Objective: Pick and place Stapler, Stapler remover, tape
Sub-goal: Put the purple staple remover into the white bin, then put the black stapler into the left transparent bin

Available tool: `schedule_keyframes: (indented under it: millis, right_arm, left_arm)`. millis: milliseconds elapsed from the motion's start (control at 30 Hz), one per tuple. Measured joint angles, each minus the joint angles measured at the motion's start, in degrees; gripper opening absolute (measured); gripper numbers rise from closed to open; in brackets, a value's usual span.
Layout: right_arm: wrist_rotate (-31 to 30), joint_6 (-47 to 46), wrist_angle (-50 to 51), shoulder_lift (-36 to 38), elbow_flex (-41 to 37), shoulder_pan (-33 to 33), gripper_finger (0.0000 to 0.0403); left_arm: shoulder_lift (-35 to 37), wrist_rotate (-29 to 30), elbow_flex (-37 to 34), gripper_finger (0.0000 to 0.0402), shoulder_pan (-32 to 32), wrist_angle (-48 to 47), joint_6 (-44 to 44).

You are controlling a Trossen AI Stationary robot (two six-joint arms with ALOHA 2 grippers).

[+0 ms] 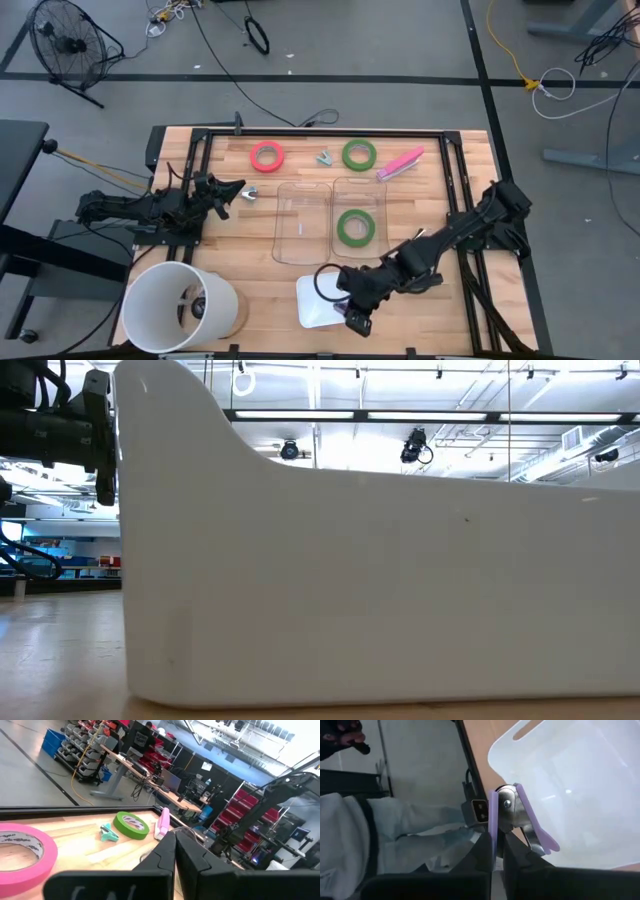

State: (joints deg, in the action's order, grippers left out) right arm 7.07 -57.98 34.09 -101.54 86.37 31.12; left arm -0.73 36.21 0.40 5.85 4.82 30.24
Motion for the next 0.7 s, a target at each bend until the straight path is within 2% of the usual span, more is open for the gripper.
schedule_keyframes:
  millis: [133, 367, 700]
  right_arm:
    - [-0.2, 0.7, -0.2, 0.0, 0.0, 0.7, 0.0012]
    - [-3.3, 1.3, -0.6, 0.0, 0.0, 0.8, 0.0073]
    - [-5.1, 1.5, -0.8, 0.0, 0.0, 0.4, 0.0118]
  left_arm:
    - [0.0, 0.0, 0.0, 0.0014, 0.0, 0.0, 1.0]
    - [0.0, -0.4, 0.0, 0.0014, 0.0, 0.0, 2.2]
    - [0.0, -0.5, 0.0, 0.0014, 0.0, -0.1, 2.1]
